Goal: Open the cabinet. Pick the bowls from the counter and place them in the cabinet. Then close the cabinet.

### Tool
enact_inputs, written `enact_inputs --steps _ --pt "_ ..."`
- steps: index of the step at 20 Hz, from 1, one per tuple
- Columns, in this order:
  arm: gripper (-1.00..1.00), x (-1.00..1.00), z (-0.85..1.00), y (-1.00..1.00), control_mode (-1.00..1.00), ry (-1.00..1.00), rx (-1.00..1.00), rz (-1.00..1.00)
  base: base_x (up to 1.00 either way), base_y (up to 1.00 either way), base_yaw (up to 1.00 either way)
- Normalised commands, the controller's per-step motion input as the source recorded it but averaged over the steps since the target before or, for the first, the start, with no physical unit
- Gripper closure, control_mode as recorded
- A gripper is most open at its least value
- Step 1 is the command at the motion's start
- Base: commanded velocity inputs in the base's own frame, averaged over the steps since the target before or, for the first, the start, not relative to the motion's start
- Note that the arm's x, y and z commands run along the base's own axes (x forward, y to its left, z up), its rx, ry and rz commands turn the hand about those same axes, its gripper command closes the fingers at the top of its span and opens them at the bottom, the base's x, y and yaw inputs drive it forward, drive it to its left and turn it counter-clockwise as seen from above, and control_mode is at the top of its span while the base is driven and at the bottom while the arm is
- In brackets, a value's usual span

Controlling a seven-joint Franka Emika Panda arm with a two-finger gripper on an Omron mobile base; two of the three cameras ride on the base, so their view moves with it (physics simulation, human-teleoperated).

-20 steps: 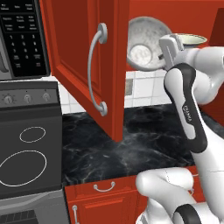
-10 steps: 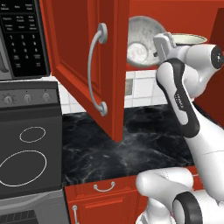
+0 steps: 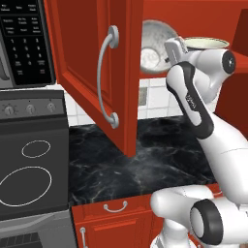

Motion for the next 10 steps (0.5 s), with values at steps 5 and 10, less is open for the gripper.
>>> enact_inputs --steps 5,10 --pt "1.00 0.27 -0.25 0.00 -1.00 0.00 0.00 0.00 0.00 0.00 0.00" --pt "1.00 0.27 -0.13 0.00 -1.00 0.00 0.00 0.00 0.00 0.00 0.00"
